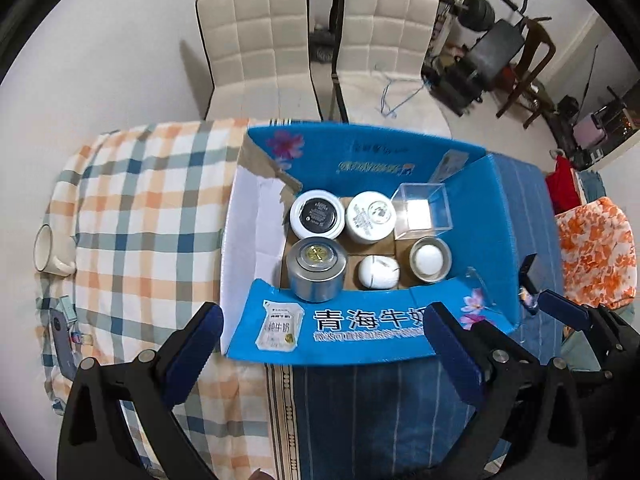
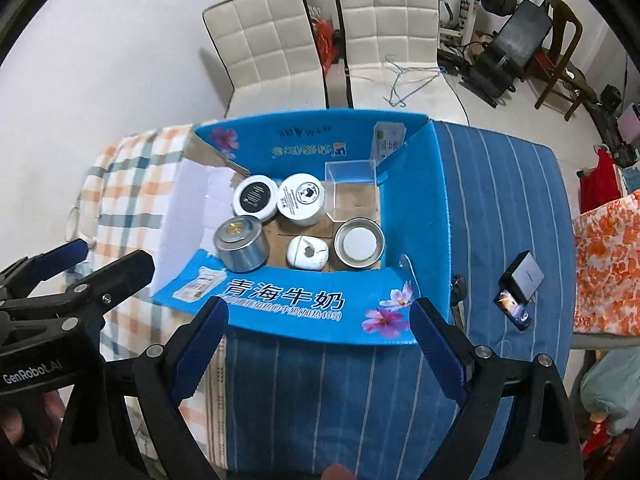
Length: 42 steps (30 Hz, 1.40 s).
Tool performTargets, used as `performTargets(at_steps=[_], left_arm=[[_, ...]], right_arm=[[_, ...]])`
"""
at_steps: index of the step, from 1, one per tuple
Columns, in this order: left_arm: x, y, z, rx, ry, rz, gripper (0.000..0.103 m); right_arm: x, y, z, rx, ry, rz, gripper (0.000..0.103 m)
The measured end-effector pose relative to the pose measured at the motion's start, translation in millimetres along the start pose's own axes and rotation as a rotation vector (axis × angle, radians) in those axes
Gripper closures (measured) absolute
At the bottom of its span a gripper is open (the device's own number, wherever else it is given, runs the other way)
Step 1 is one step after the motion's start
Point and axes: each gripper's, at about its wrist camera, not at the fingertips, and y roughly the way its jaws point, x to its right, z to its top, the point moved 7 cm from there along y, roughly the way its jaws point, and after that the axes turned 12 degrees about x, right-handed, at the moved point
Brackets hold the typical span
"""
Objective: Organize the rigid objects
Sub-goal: 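Move both tools to the bed and grasp the grey power bank with the right tool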
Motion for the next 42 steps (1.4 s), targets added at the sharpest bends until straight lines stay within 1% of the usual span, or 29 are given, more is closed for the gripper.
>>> performTargets(at_steps=[4, 10, 18, 21, 24, 27, 29, 30, 31, 33, 34, 37, 39, 42], left_arm=[[10.0, -29.5, 0.7, 0.042, 0.003, -0.008, 0.001], [25.7, -62.9, 0.6, 0.105, 0.011, -0.009, 0.001], [42.3, -74.3, -3.0, 0.118, 0.001, -0.007, 0.001], [53.7, -72.7, -3.2, 0.111, -0.001, -0.016, 0.001], [66.7, -67.4, -3.0, 0.099, 0.001, -0.029, 0.001], [88.0, -57.9, -1.8, 0.096, 0.016, -0.046, 0.001], [105.3, -47.2, -0.9, 0.085, 0.035, -0.061, 0.001], [115.0, -40.9, -0.2, 0.081, 0.048, -0.070, 0.001], [125.5, -32.8, 0.4, 0.077, 0.062, -0.075, 0.001], [145.8, -17.0, 0.1, 0.066, 0.083, -0.087, 0.001], [158.8, -7.2, -0.7, 0.058, 0.096, -0.096, 0.001], [196.4, 22.1, -6.7, 0.037, 0.149, -0.105, 0.001], [218.8, 41.9, -12.9, 0.017, 0.196, -0.088, 0.001], [249.5, 70.6, -22.6, -0.030, 0.257, -0.063, 0.001]], right_arm=[[1.9, -29.2, 0.2, 0.039, -0.011, 0.011, 0.009], [5.8, -56.9, -3.6, 0.067, -0.011, 0.041, 0.009], [28.2, -68.1, -6.8, 0.076, 0.001, 0.061, 0.009], [46.6, -66.4, -8.0, 0.070, 0.029, 0.062, 0.009], [79.5, -60.5, -10.3, 0.065, 0.073, 0.025, 0.009], [136.0, -48.3, -19.6, 0.039, 0.143, -0.046, 0.009], [173.2, -38.2, -26.3, 0.025, 0.187, -0.091, 0.009], [199.1, -30.4, -31.8, 0.013, 0.213, -0.130, 0.009], [213.6, -25.9, -34.7, 0.006, 0.228, -0.151, 0.009], [259.0, -6.5, -43.3, -0.008, 0.277, -0.201, 0.009], [276.0, 4.5, -47.1, -0.019, 0.297, -0.212, 0.009], [312.5, 42.3, -52.1, -0.033, 0.325, -0.205, 0.009], [326.3, 70.8, -53.2, -0.053, 0.313, -0.190, 0.009], [336.1, 113.0, -52.6, -0.083, 0.275, -0.160, 0.009]])
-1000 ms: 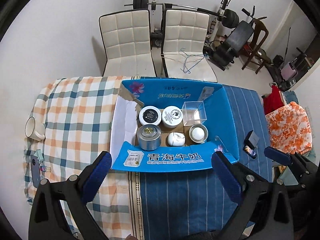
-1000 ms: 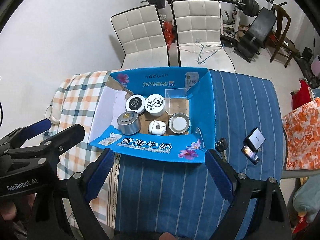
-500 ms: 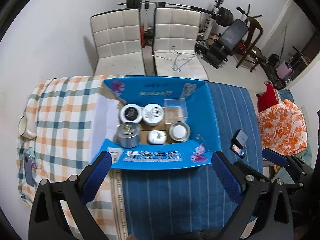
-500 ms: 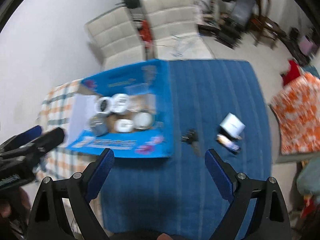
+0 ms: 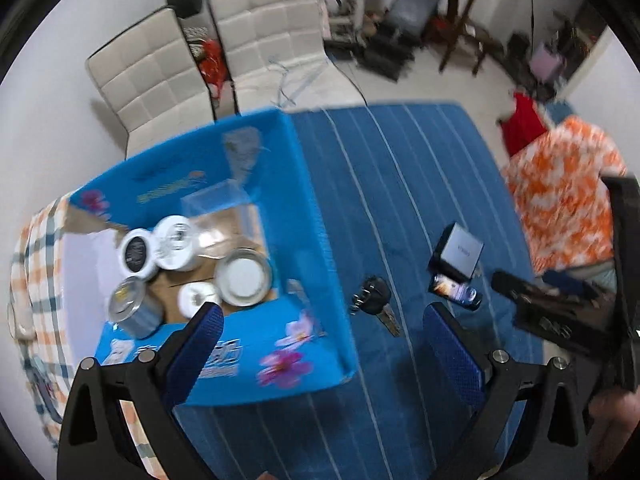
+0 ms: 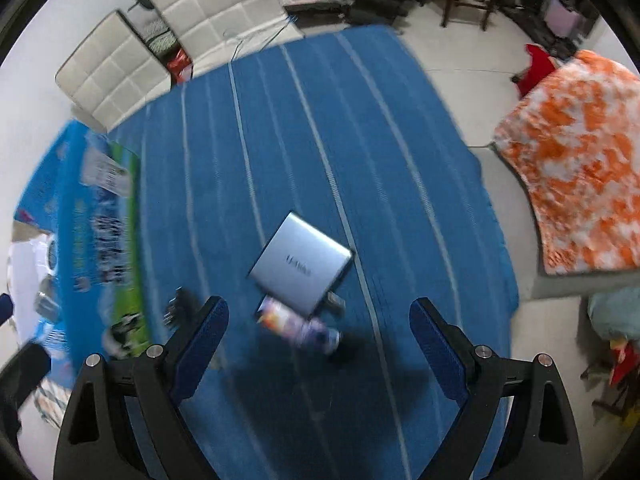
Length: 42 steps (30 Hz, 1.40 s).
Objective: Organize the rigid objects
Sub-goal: 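Move both tools to the bed and grasp the grey power bank with the right tool, then grasp the colourful tube with the left tool while the right tool holds the power bank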
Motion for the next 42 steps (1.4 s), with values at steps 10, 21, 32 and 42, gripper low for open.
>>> performTargets(at_steps=[10, 21, 32, 42], left_arm=[[40.1, 52.5, -4.3, -0.064, 0.056, 0.068, 0.001], [63.0, 60.2, -7.9, -0.060, 0.050, 0.084, 0.001], [119.4, 95.0, -30.3, -0.208, -0.063, -0.146, 0.001], [157.7, 162.6, -44.6, -0.415, -0.132, -0.104, 0.030]], right_arm=[[-14.3, 64.7, 0.5, -0.064, -0.173, 0.020, 0.031], [60.2, 28.8, -40.2, -0.102, 0.063, -0.037, 0.035], [111.6, -3.1, -102.2, -0.112, 0.229, -0.121, 0.035], [126.5, -1.7, -99.3, -0.096, 0.284, -0.132, 0.035]])
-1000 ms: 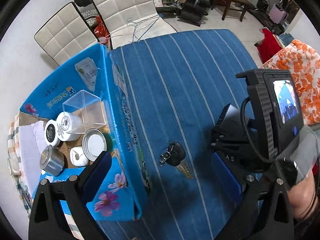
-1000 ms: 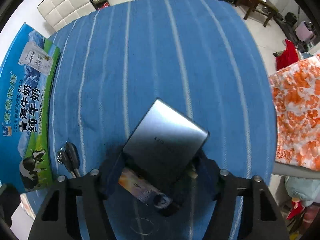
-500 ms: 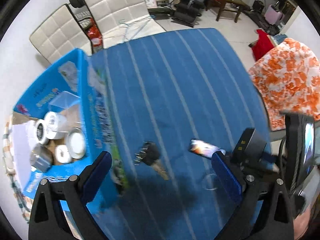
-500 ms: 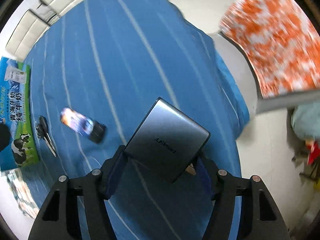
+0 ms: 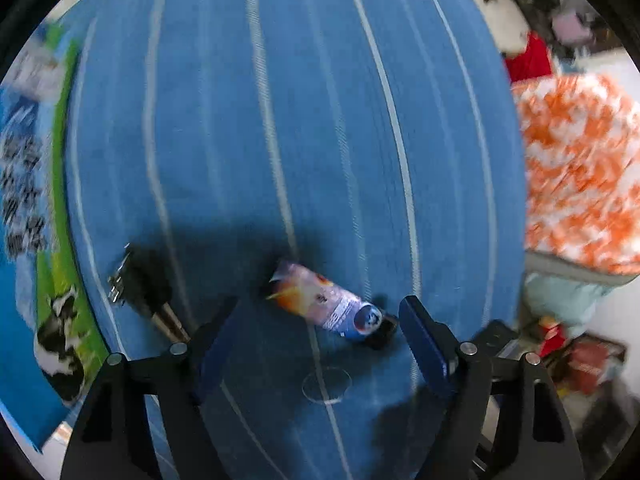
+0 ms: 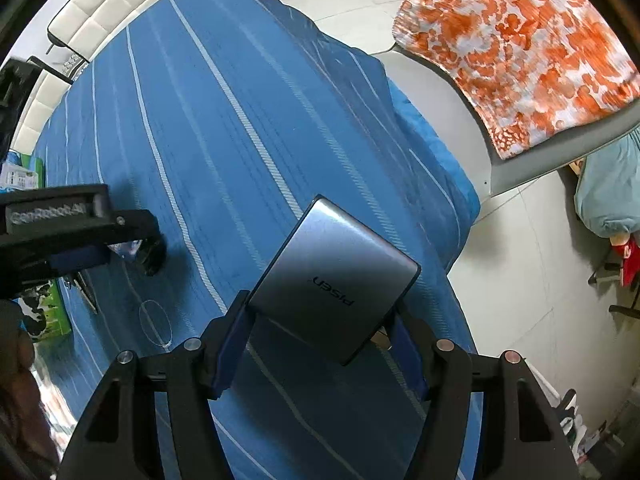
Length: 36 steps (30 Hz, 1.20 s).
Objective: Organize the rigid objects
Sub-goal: 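Grasp the colourful tube with the left tool while the right tool holds the power bank, then lower the tube and power bank into the box and open both tools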
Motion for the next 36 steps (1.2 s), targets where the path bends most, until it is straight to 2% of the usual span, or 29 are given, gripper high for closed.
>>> performTargets(at_steps=[1, 4, 6, 7, 8, 16, 21, 27, 30, 36], left_arm=[[4.0, 6.5, -3.1, -0.020, 0.020, 0.024, 0.039], [16.9, 7.8, -4.4, 0.012, 0.109, 0.102, 0.046], [24.7, 5.2, -6.8, 0.046, 0.156, 0.116, 0.063], [28.6, 3.1, -9.5, 0.057, 0.187, 0.115, 0.078], [30.7, 2.3, -12.7, 0.060, 0.212, 0.115, 0.082], [13.2, -5.9, -38.1, 0.102, 0.224, 0.090, 0.082], [5.3, -25.8, -46.1, 0.146, 0.223, 0.058, 0.082], [0.9, -72.0, -50.8, 0.254, 0.235, 0.010, 0.082], [-9.8, -98.9, -35.8, 0.313, 0.221, -0.013, 0.082], [-58.5, -154.4, -28.3, 0.428, 0.159, -0.037, 0.082]], right_arm=[[0.2, -0.8, -0.9, 0.000, 0.002, -0.001, 0.035], [1.1, -1.4, -2.0, 0.001, -0.004, -0.003, 0.035], [-0.4, -2.5, -4.6, 0.002, -0.017, -0.006, 0.035], [0.5, -1.3, -4.1, 0.002, -0.021, -0.006, 0.035], [-0.9, -1.8, -5.6, 0.002, -0.028, -0.006, 0.035], [-11.9, -9.9, -14.6, 0.013, -0.073, 0.004, 0.036], [-29.4, -26.1, -14.5, 0.046, -0.118, 0.026, 0.036], [-59.2, -54.0, -8.3, 0.096, -0.178, 0.058, 0.036], [-76.3, -72.0, -4.2, 0.125, -0.208, 0.082, 0.036], [-125.7, -118.2, -1.9, 0.196, -0.266, 0.143, 0.036]])
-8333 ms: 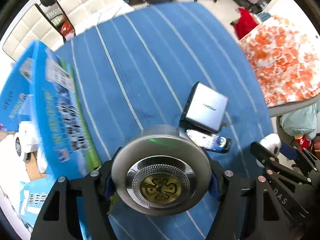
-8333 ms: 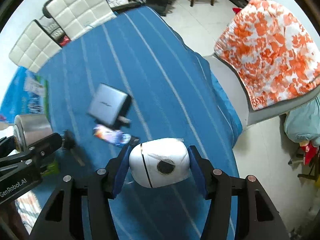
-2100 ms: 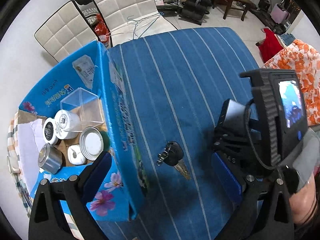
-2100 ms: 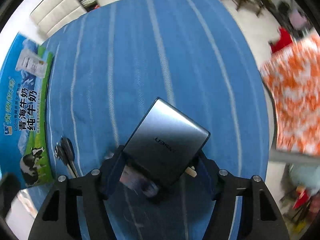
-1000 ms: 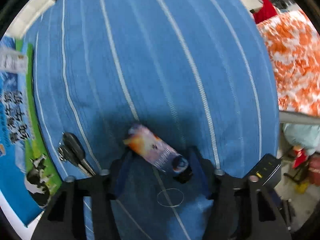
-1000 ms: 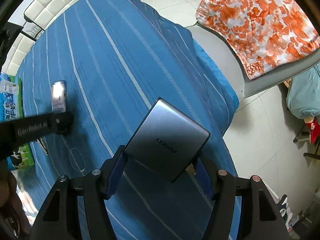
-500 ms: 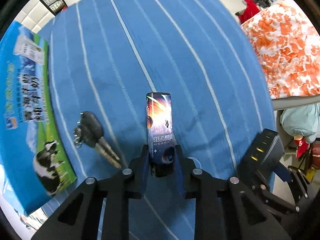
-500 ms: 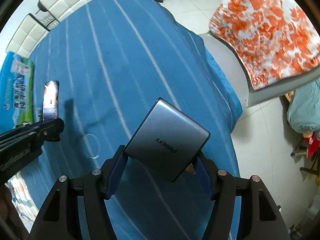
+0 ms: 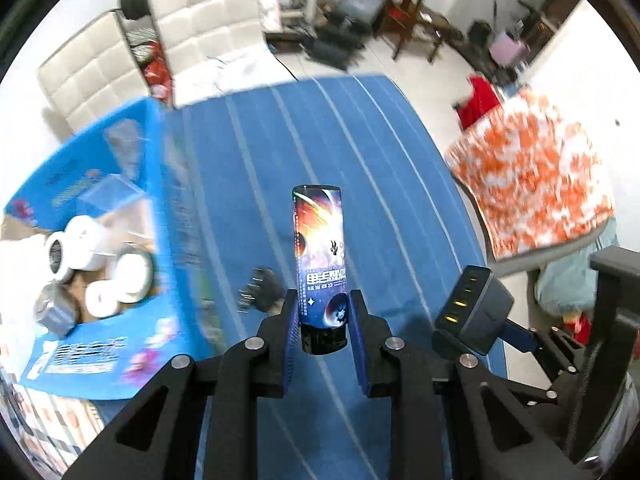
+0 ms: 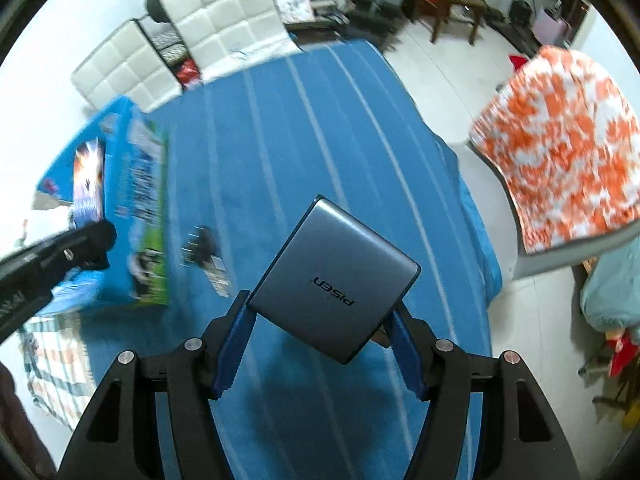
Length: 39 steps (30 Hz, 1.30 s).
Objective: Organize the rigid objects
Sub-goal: 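Lower the tube and power bank into the box and open both tools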
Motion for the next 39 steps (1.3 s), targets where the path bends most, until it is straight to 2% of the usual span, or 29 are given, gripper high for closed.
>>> performTargets(at_steps=[7, 12, 17, 21, 25, 28, 29, 31, 39], left_arm=[[-74.5, -41.1, -7.8, 0.059, -0.140, 0.040, 0.082], [-128.2, -62.4, -17.6, 0.078, -0.231, 0.065, 0.082], [-191.9, -65.1, -35.0, 0.054, -0.331, 0.087, 0.082], [-232.4, -47.9, -49.6, 0.005, -0.414, 0.075, 0.082], [-256.5, -25.4, -57.6, -0.043, -0.450, 0.063, 0.082], [-266.9, -7.2, -62.8, -0.090, -0.487, 0.025, 0.082], [-268.9, -0.9, -64.2, -0.108, -0.487, 0.014, 0.082], [-272.0, 6.8, -66.1, -0.134, -0.482, 0.005, 0.082], [-287.8, 29.7, -71.3, -0.212, -0.472, -0.008, 0.084]], right_arm=[[-86.5, -30.7, 15.7, 0.047, -0.064, 0.123, 0.036], [-148.9, -32.8, 15.9, 0.041, -0.117, 0.188, 0.036], [-208.1, -9.4, 14.8, 0.022, -0.140, 0.244, 0.036], [-239.5, 31.3, 4.9, -0.053, -0.116, 0.291, 0.036], [-256.3, 71.2, -2.1, -0.109, -0.113, 0.294, 0.036], [-265.4, 93.4, -4.0, -0.136, -0.129, 0.292, 0.036], [-270.2, 98.0, -2.3, -0.119, -0.160, 0.273, 0.036], [-281.6, 103.2, -0.4, -0.111, -0.197, 0.289, 0.036], [-307.8, 140.8, -16.0, -0.224, -0.234, 0.301, 0.036]])
